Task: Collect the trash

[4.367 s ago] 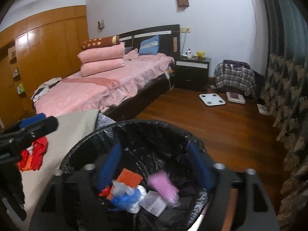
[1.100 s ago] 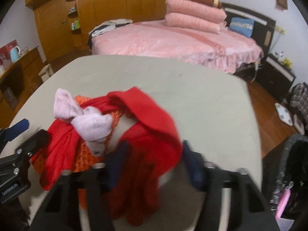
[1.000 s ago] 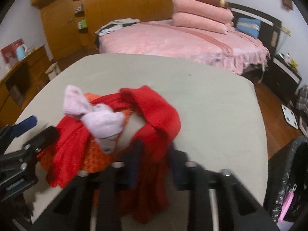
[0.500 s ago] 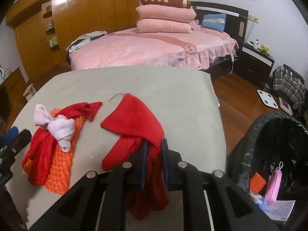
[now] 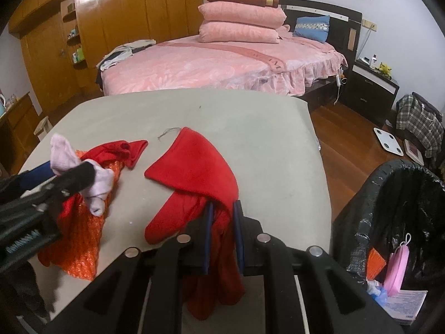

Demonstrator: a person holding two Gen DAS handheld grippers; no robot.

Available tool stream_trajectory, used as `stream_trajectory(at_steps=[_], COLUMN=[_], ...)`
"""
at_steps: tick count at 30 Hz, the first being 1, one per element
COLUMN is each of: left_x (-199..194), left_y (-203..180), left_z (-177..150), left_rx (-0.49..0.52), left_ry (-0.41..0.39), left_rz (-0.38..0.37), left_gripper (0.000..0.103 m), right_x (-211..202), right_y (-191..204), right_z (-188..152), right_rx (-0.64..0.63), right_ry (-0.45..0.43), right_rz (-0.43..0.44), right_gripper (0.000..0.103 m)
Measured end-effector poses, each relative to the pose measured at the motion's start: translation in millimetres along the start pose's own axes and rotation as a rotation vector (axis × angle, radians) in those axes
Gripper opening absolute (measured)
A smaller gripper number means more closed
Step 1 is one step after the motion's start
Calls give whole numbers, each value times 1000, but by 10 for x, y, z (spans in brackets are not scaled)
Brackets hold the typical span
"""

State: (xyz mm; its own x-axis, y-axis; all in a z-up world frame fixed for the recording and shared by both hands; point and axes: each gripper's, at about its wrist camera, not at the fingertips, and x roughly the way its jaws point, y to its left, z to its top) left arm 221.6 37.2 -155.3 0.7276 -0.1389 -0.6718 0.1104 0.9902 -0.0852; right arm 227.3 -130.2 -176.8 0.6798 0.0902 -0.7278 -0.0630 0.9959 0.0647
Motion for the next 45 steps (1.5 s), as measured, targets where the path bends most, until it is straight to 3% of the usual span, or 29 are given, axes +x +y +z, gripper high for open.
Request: stream_trajectory(at_steps=[3, 7, 24, 37, 45], left_x=[8, -19, -515, -917, -1210], left_y=[-79, -139, -52, -54, -195], left_z=[-21, -50, -55, -10, 104], left_rx=[25, 43, -18, -29, -17], left_ry=[0, -16, -83, -117, -151], left_rz=[-41, -68, -47, -20, -26], left_gripper=[42, 37, 36, 36, 36], right_x=[3, 7, -92, -812, -1223], right_y=[14, 38, 0, 84, 19], right_z=[-6, -15, 16, 253, 348], right_rx=[-2, -7, -3, -28, -35], right_ry=[4, 6, -15, -142, -206], right_rz=[-1, -5, 58, 203, 231], right_gripper=[14, 14, 14, 14, 14])
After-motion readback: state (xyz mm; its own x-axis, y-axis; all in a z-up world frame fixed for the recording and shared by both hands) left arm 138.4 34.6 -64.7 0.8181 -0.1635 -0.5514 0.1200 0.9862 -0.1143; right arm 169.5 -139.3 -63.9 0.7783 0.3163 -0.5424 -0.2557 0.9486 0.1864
